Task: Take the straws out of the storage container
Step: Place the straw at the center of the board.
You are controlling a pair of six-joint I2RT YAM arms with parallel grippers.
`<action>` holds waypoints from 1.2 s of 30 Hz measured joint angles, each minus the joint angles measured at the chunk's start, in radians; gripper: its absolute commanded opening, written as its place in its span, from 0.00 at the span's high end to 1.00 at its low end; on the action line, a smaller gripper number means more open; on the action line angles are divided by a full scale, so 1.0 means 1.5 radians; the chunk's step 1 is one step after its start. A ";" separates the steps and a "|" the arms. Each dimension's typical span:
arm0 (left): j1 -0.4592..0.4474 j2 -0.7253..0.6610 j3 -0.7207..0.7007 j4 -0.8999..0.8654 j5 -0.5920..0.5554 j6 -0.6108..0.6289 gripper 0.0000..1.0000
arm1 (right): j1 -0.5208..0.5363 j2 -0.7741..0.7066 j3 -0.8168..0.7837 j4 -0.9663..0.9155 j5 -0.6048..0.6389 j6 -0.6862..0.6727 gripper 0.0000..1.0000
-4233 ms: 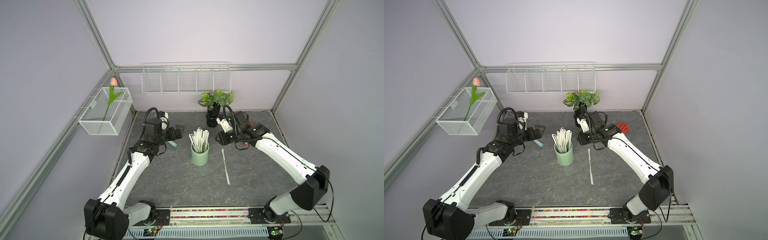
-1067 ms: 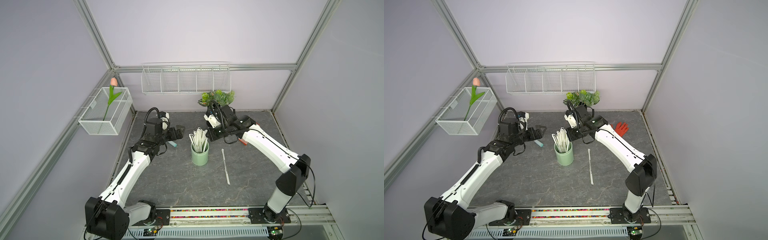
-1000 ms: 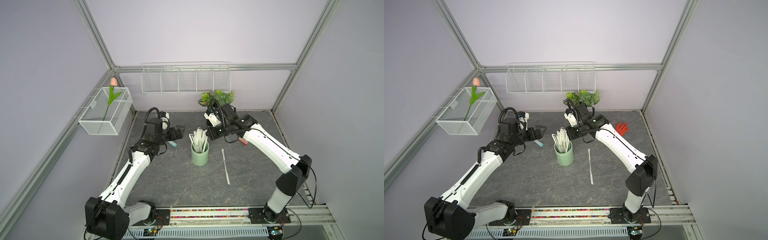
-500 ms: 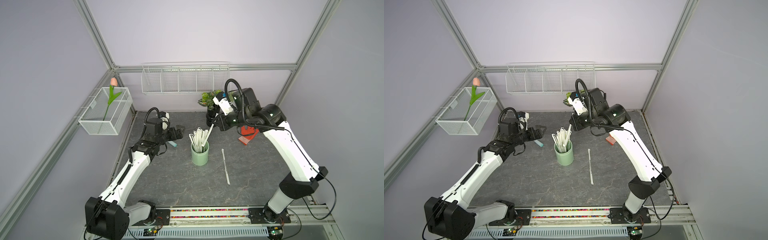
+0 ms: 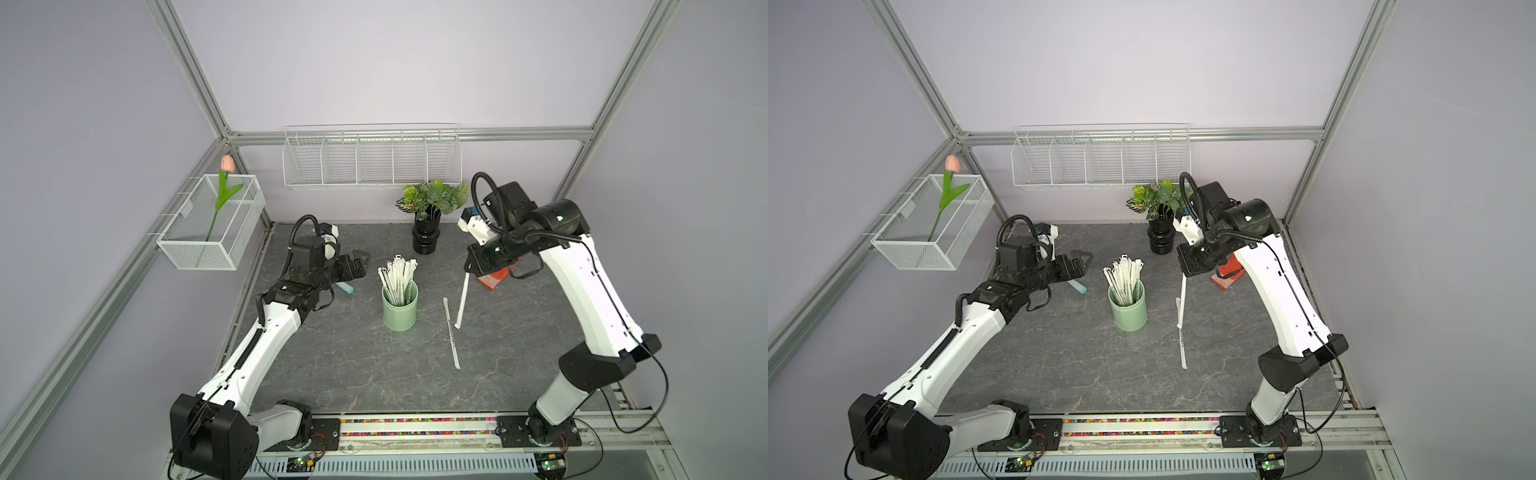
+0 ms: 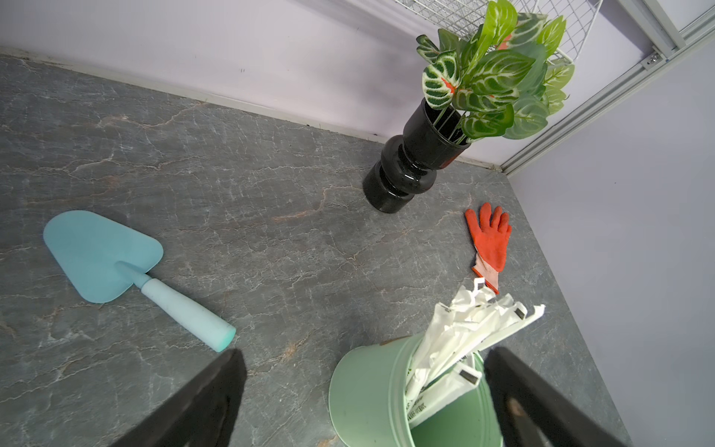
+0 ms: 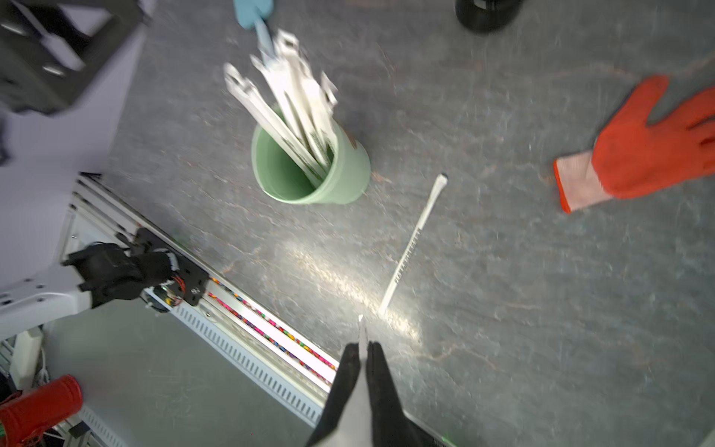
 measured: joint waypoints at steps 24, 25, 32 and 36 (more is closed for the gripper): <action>-0.002 0.000 0.000 0.000 0.000 0.000 0.00 | -0.073 0.232 -0.217 0.079 -0.026 -0.030 0.91; -0.003 0.000 0.000 0.000 0.000 0.000 0.00 | -0.075 0.242 -0.214 0.080 -0.027 -0.032 0.91; -0.004 0.001 0.000 0.000 0.002 0.000 0.00 | -0.094 0.300 -0.196 0.090 -0.041 -0.037 0.91; -0.004 0.004 0.000 0.000 0.002 0.000 0.00 | -0.105 0.321 -0.192 0.095 -0.045 -0.038 0.91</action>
